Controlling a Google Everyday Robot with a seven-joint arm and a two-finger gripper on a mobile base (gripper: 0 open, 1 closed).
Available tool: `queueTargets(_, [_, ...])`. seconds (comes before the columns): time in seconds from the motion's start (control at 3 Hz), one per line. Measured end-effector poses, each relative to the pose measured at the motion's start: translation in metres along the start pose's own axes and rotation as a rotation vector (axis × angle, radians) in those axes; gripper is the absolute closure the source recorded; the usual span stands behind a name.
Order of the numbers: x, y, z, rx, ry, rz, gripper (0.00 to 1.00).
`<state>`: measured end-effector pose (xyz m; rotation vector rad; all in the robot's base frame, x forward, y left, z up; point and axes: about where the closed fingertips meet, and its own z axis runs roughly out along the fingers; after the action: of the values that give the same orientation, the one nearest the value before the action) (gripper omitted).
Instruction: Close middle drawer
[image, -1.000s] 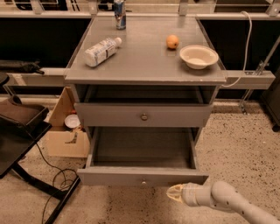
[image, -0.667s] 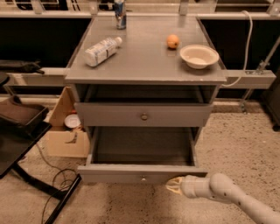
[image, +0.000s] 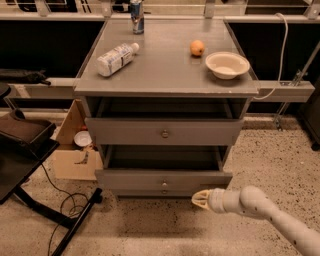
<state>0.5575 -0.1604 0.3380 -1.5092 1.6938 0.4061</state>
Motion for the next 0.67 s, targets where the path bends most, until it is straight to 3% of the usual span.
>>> queueTargets(0.33, [-0.005,-0.062,0.004,0.039,0.01,-0.037,1.0])
queueTargets(0.67, [-0.008,-0.082,0.009,0.04,0.015,-0.051,1.0])
